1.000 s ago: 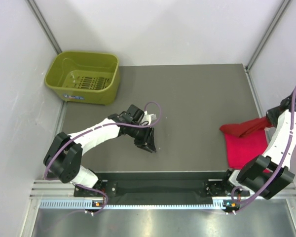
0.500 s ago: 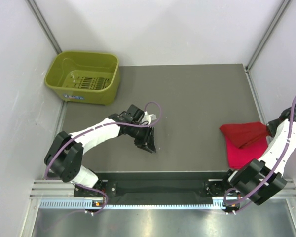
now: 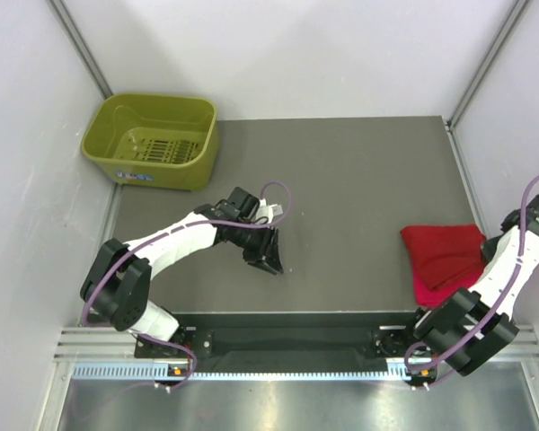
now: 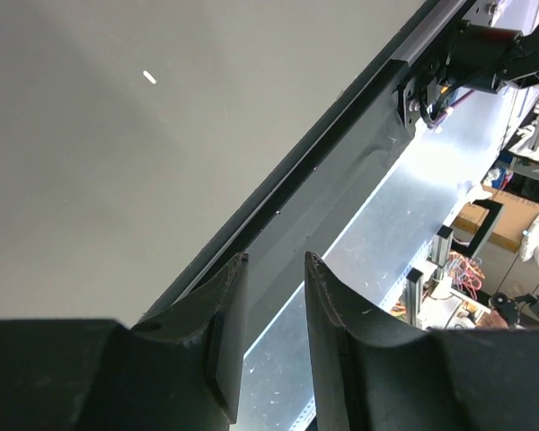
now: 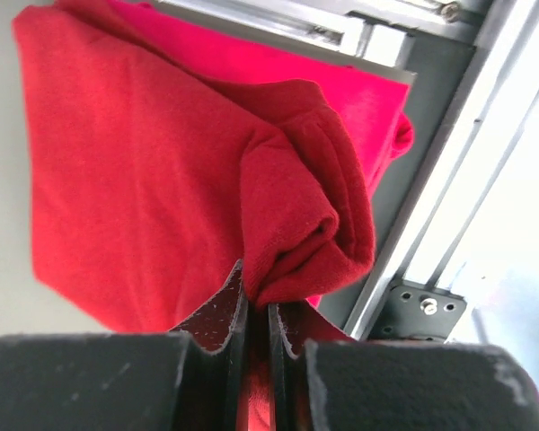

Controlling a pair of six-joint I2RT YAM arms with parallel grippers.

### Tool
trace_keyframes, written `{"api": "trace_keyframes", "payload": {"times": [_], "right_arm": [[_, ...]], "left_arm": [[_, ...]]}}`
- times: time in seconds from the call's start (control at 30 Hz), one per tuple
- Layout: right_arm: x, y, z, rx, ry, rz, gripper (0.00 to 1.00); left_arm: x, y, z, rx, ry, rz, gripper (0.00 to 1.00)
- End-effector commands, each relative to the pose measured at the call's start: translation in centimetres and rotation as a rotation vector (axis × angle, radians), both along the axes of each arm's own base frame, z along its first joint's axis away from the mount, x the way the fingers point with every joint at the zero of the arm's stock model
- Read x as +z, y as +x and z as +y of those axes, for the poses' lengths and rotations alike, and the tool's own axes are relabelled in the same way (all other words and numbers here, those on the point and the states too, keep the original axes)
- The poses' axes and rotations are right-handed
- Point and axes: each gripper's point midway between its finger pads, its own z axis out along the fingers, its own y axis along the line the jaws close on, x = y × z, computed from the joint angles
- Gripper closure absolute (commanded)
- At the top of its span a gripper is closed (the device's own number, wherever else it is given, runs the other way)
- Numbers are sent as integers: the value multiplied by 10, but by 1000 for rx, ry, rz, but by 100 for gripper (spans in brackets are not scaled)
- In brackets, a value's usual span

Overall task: Fold and stack the t-shirts
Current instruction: Neatly place the folded tshirt to the corner

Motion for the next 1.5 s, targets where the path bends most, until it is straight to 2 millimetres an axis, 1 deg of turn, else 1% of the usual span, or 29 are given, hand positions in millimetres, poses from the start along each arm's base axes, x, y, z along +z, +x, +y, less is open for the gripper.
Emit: {"api": "trace_keyframes", "payload": {"times": [0.0, 0.17, 0.27, 0.3, 0.4, 0.47, 0.53, 0.63, 0.73, 0.83, 0.87, 0.9, 0.93, 0.97, 1.0, 1.03, 1.07, 1.1, 1.13, 1.17, 1.2, 1.23, 1.27, 1.3, 1.33, 1.37, 1.4, 1.43, 1.47], "right_arm": [[5, -18, -8, -27, -63, 50, 96], [-11, -30, -8, -45, -55, 105, 93], [-17, -43, -11, -71, -65, 153, 84], [-17, -49, -14, -81, -80, 180, 72], [-7, -60, -23, -99, -134, 233, 49], [5, -62, -28, -99, -168, 249, 39], [11, -53, -30, -60, -166, 226, 31], [30, -15, -23, 47, -197, 109, 26], [48, 34, 10, 226, -219, -7, 25], [66, 91, 80, 462, -179, -197, 25], [74, 105, 119, 592, -159, -256, 25], [79, 112, 146, 639, -112, -317, 24], [78, 122, 190, 768, -70, -383, 23], [81, 121, 212, 820, -30, -432, 20], [80, 120, 237, 837, 41, -482, 1], [89, 128, 261, 877, 76, -584, 0], [70, 110, 294, 969, 144, -599, 0], [64, 103, 313, 955, 223, -633, 0], [72, 106, 334, 979, 271, -747, 0], [42, 84, 347, 1023, 327, -732, 0], [34, 77, 355, 1006, 378, -754, 0], [38, 75, 363, 1008, 416, -826, 0], [14, 58, 366, 1007, 488, -809, 0], [7, 52, 368, 1015, 516, -818, 0], [11, 51, 372, 1028, 546, -872, 0], [-6, 41, 370, 1034, 564, -860, 0], [-12, 37, 370, 1039, 578, -858, 0], [-28, 30, 369, 1048, 590, -849, 0], [-23, 28, 370, 1055, 607, -893, 0]], "left_arm": [[16, 6, 0, -16, -49, -44, 64], [16, 8, 3, -7, -56, -36, 64], [15, 9, 4, -5, -55, -35, 64], [15, 10, 5, -2, -57, -33, 64], [16, 9, 6, 2, -56, -26, 64], [20, 9, 7, 3, -61, -39, 64], [21, 8, 9, 4, -60, -41, 64], [20, 7, 11, 15, -59, -50, 64], [23, 11, 8, 38, -85, -69, 64], [35, 22, 5, 98, -121, -142, 63], [45, 23, 4, 136, -145, -156, 63], [41, 21, 6, 157, -150, -154, 62], [55, 26, 4, 181, -201, -216, 62], [58, 27, 4, 203, -221, -222, 60], [50, 22, 7, 243, -221, -186, 60], [50, 22, 9, 269, -230, -190, 59], [62, 27, 9, 299, -278, -249, 59], [50, 20, 14, 339, -275, -208, 58], [48, 20, 17, 365, -285, -213, 57], [56, 21, 20, 399, -317, -246, 57], [51, 18, 23, 435, -342, -232, 56], [52, 18, 25, 452, -363, -242, 55], [62, 18, 28, 489, -404, -266, 55], [55, 16, 31, 508, -424, -281, 55], [54, 15, 34, 528, -439, -287, 54], [61, 13, 38, 545, -482, -317, 54], [44, 9, 43, 588, -481, -282, 54], [59, 7, 45, 600, -566, -325, 53], [62, 4, 46, 633, -621, -288, 53]]}}
